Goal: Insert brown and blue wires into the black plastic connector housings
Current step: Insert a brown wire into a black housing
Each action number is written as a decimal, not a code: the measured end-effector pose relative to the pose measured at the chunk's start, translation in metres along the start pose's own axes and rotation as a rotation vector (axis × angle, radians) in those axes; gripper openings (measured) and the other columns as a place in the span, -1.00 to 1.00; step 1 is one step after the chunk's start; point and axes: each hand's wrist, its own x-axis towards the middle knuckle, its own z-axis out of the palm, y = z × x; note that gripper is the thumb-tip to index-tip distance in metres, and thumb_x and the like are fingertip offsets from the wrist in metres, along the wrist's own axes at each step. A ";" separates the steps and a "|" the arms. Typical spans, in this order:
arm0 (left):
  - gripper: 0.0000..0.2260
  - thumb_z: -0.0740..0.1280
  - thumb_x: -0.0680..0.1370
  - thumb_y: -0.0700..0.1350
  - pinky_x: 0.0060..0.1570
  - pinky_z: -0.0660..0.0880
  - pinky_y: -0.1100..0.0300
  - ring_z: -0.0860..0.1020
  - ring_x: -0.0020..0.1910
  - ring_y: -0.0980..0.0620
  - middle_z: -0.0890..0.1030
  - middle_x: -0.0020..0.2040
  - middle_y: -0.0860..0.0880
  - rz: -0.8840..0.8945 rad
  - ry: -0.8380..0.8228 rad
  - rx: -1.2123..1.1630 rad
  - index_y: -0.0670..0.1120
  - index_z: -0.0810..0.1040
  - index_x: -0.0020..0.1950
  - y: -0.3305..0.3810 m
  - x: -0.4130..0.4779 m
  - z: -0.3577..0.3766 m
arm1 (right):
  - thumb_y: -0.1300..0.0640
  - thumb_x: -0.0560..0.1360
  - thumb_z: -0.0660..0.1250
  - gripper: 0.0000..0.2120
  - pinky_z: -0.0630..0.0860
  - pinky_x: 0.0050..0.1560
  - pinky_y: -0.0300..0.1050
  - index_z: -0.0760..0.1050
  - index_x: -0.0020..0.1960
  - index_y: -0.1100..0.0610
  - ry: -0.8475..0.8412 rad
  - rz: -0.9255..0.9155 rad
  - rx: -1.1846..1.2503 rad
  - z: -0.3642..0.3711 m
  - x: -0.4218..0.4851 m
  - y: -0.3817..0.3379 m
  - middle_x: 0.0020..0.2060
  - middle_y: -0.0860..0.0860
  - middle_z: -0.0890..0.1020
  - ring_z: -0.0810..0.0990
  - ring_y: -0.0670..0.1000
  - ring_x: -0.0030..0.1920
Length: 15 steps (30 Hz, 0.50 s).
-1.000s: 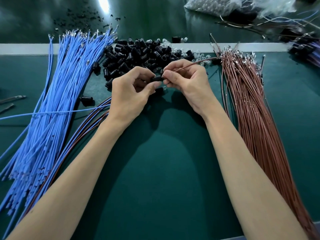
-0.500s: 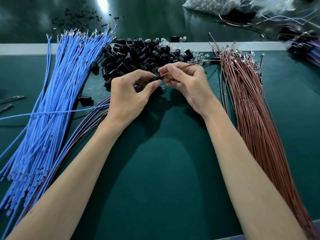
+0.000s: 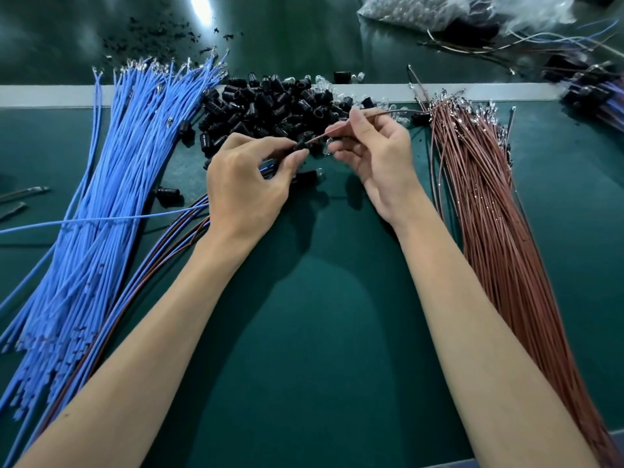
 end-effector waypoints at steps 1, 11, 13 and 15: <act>-0.77 0.39 0.49 0.05 -0.02 0.46 0.10 0.55 -0.07 -0.01 0.62 -0.17 0.11 0.036 0.008 0.043 -0.06 0.69 0.02 0.001 -0.001 0.000 | 0.27 0.57 0.27 -0.86 0.52 -0.34 -0.29 0.50 -0.16 0.20 0.018 -0.026 -0.078 0.000 0.000 0.001 -0.30 0.01 0.66 0.60 -0.10 -0.37; -0.78 0.28 0.55 0.09 0.07 -0.04 0.21 0.53 0.09 0.03 0.69 -0.15 0.09 0.115 0.102 0.385 0.02 0.67 0.00 0.002 -0.004 0.002 | 0.31 0.56 0.27 -0.89 0.54 -0.27 -0.30 0.48 -0.14 0.21 0.032 0.055 0.083 0.001 -0.001 -0.002 -0.33 0.00 0.66 0.59 -0.11 -0.36; -0.78 0.29 0.56 0.07 0.10 -0.01 0.17 0.54 0.09 0.03 0.69 -0.17 0.09 0.131 0.096 0.396 0.01 0.67 -0.01 0.003 -0.005 0.003 | 0.34 0.51 0.33 -0.87 0.52 -0.23 -0.29 0.51 -0.20 0.20 0.018 0.012 -0.043 0.002 -0.002 0.000 -0.34 -0.01 0.64 0.58 -0.12 -0.34; -0.79 0.29 0.56 0.06 0.15 0.02 0.10 0.55 0.08 0.03 0.69 -0.17 0.09 0.163 0.094 0.419 0.01 0.68 -0.01 0.002 -0.006 0.004 | 0.36 0.44 0.40 -0.86 0.51 -0.15 -0.26 0.56 -0.24 0.18 -0.045 -0.037 -0.252 0.006 -0.004 0.002 -0.33 -0.01 0.63 0.58 -0.12 -0.29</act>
